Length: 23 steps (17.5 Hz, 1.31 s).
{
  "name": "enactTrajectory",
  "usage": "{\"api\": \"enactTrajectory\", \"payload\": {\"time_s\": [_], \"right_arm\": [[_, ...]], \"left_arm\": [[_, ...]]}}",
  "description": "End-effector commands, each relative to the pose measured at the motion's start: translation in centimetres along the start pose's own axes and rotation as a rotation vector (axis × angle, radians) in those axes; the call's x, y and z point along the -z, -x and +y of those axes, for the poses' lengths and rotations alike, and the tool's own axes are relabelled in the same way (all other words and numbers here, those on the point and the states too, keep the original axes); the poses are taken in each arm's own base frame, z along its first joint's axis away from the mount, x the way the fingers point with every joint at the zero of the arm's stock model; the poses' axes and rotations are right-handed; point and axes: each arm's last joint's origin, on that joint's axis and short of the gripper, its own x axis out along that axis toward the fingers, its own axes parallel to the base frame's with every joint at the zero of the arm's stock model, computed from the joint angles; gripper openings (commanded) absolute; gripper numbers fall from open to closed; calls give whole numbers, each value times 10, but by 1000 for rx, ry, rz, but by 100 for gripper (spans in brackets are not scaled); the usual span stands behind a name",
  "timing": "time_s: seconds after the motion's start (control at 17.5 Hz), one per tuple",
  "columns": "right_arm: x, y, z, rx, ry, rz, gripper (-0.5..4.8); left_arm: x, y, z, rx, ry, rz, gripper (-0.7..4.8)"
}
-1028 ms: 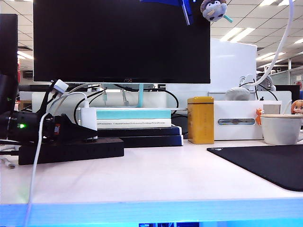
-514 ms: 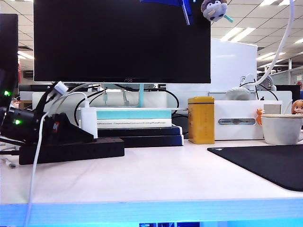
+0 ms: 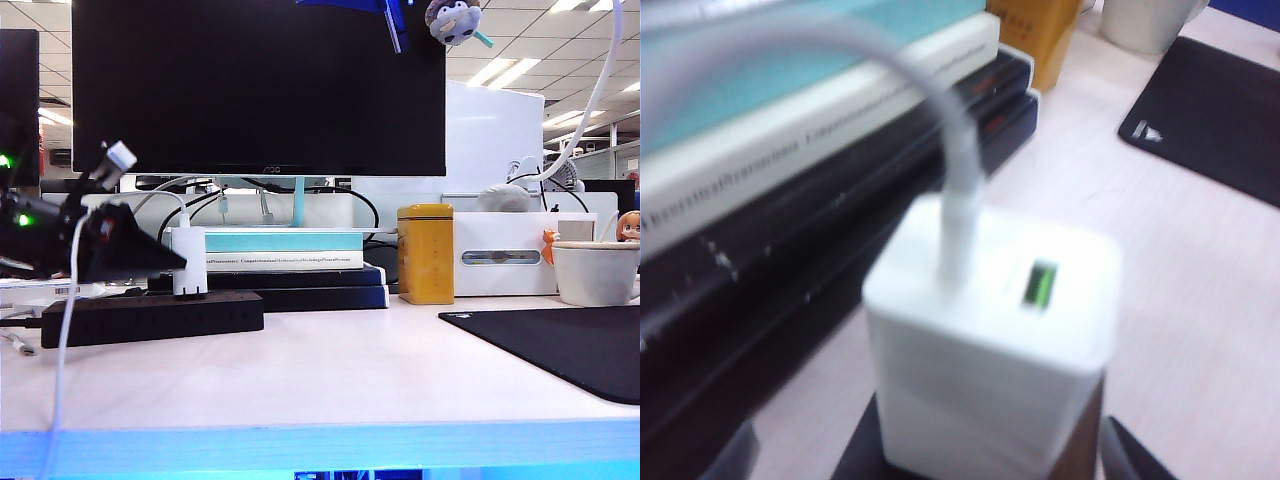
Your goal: Plug the white charger into the left socket.
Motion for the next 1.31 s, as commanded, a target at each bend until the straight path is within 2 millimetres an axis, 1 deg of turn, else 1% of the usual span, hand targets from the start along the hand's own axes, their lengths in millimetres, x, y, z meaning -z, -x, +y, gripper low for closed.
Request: {"api": "enactTrajectory", "payload": {"time_s": [0.06, 0.29, 0.34, 0.46, 0.57, 0.63, 0.69, 0.74, 0.8, 0.91, 0.97, 1.03, 1.09, 1.14, 1.2, 1.26, 1.31], "right_arm": [[-3, 2, 5, -12, 15, -14, -1], [-3, 2, 5, -12, 8, -15, -1], [-3, 2, 5, -13, 9, -16, -1], [-3, 2, 5, -15, -2, -18, -1], [-4, 2, 6, -16, -5, -18, -1], [-4, 2, 5, -16, -5, -18, -1], [-4, 2, 6, -19, -4, -17, -1], [-4, 2, 6, -19, -4, -17, -1], [-4, 2, 6, -19, -4, -17, -1], [-4, 2, 6, -19, -4, -18, -1], [-4, 2, 6, -19, -3, -18, -1], [-4, 2, 6, -19, -3, -19, -1], [-4, 2, 6, -19, -3, -19, -1], [-4, 2, 6, -19, -3, -19, -1], [-4, 2, 6, -20, -5, -20, -1], [-4, 2, 6, -21, -6, -22, -1], [-5, 2, 7, -24, -6, -27, -1]], "left_arm": [[-14, 11, -4, -14, -13, -3, 467], [-22, 23, -11, -99, -68, 93, 467], [-22, 27, -13, -173, -87, 168, 467], [-24, 31, -13, -285, -85, 235, 467], [-27, 35, -12, -389, -105, 277, 467], [-28, 35, -12, -412, -113, 287, 467], [-29, 37, -10, -486, -129, 320, 467], [-28, 37, -10, -515, -135, 336, 467], [-28, 39, -8, -589, -147, 377, 467], [-27, 40, -6, -656, -154, 409, 467], [-27, 42, -5, -721, -155, 440, 466], [-32, 52, 3, -1122, -172, 536, 466], [-37, 53, 5, -1205, -158, 483, 465], [-42, 54, 5, -1223, -162, 452, 465], [-50, 56, 3, -1216, -179, 395, 463], [-60, 56, -1, -1172, -202, 327, 462], [-73, 56, -8, -1066, -234, 225, 460]]}}
